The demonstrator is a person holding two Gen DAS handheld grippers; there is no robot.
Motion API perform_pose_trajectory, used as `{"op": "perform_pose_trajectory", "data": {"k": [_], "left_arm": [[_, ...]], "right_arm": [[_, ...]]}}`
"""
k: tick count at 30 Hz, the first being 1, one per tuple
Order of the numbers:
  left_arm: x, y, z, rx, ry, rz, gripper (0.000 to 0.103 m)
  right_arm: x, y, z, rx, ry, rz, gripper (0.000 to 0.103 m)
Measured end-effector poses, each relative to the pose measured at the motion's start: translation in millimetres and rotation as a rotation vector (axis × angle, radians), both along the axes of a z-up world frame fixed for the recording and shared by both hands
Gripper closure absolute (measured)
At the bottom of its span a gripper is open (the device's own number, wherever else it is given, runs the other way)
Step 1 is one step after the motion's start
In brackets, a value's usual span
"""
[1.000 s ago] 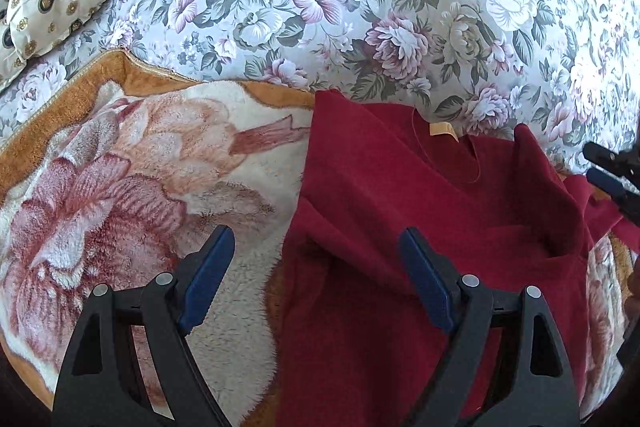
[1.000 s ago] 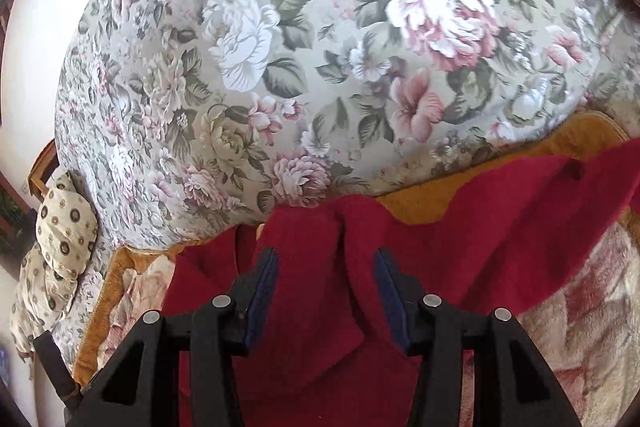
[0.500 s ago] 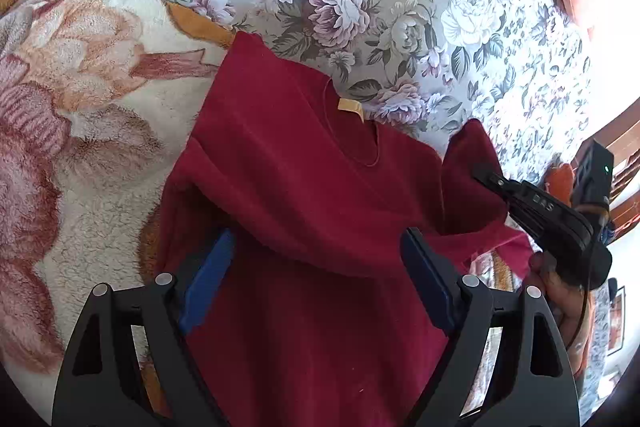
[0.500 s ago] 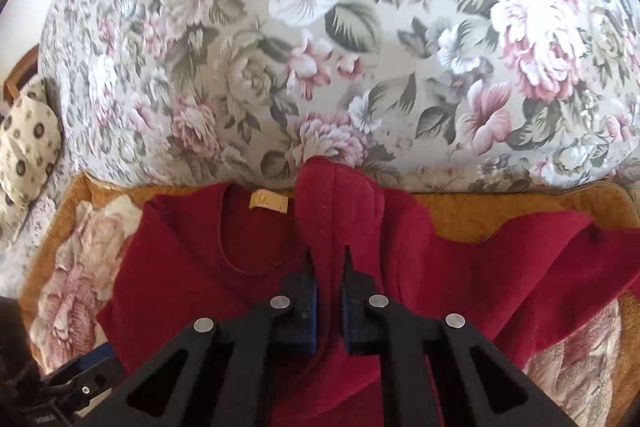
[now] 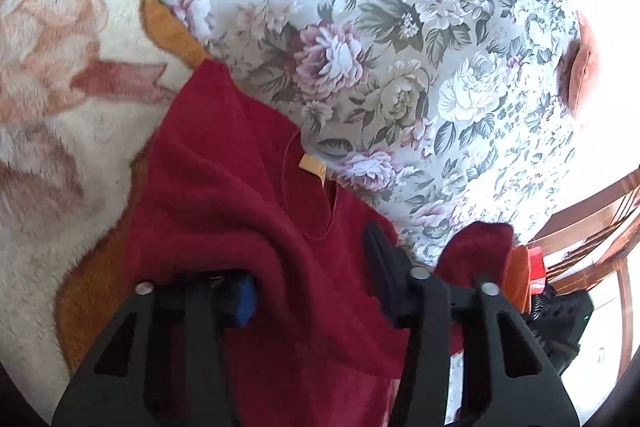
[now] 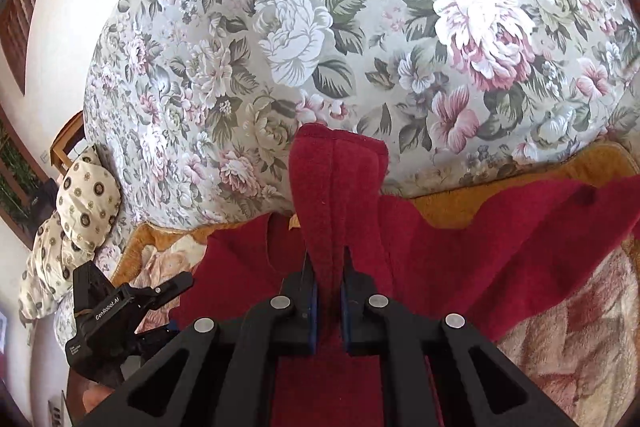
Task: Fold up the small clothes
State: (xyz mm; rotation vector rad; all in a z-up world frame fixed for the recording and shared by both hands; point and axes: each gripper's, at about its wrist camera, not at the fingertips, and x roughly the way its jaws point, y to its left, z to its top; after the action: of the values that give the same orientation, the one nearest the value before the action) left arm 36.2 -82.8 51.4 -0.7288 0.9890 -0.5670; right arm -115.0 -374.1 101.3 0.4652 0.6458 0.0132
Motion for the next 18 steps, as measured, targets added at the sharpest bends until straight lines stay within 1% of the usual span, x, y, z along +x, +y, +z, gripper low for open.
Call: {"op": "perform_pose_trajectory", "data": {"k": [1,3,4,5,6,7,9,10,11,12,13,14,16,18], "left_arm": [[-2.6,7.4,6.5,0.025,-0.048,0.023,0.062],[-11.4,24.5,15.6,0.067,-0.116,0.079,0.062],[-15.1,30.6,16.1,0.072,-0.133,0.091,0.062],[-19.3,35.6,13.5,0.091,-0.137,0.101,0.062],[-21.7,36.0,10.0,0.123,-0.132,0.104,0.062],[-24.3,34.7,3.3,0.169,-0.118,0.093,0.062],[-25.2,29.5,-11.4,0.235,-0.06,0.069,0.062],[-25.9,28.6,-16.3,0.255,-0.036,0.062,0.062],[-27.8,28.5,-19.1,0.27,-0.018,0.055,0.062],[-30.5,29.6,-18.3,0.299,-0.01,0.057,0.062],[-34.2,30.8,-15.2,0.333,-0.01,0.061,0.062],[-37.2,32.7,-11.7,0.358,-0.016,0.06,0.062],[-43.0,39.0,-4.3,0.377,-0.034,0.059,0.062],[-44.9,44.8,1.0,0.405,-0.047,0.078,0.062]], "right_arm": [[1.9,3.4,13.2,0.011,-0.061,0.026,0.095],[-3.8,9.7,36.2,0.019,-0.205,0.065,0.095],[-8.4,11.5,39.8,0.004,-0.256,0.071,0.095],[-10.2,13.4,35.4,-0.016,-0.265,0.071,0.095],[-9.5,13.8,22.6,-0.034,-0.227,0.062,0.095],[-6.5,9.8,-1.1,-0.028,-0.14,0.04,0.095],[-5.5,-7.1,-56.9,0.052,0.054,-0.016,0.095],[-9.0,-17.4,-86.2,0.089,0.169,-0.05,0.095],[-17.1,-25.5,-104.1,0.108,0.231,-0.078,0.093],[-29.0,-32.1,-111.8,0.116,0.24,-0.097,0.089],[-39.5,-35.2,-110.5,0.095,0.225,-0.114,0.084],[-48.8,-36.5,-103.0,0.045,0.21,-0.137,0.079],[-59.3,-36.2,-79.2,-0.061,0.182,-0.178,0.073],[-60.1,-30.1,-51.8,-0.127,0.131,-0.191,0.072]]}}
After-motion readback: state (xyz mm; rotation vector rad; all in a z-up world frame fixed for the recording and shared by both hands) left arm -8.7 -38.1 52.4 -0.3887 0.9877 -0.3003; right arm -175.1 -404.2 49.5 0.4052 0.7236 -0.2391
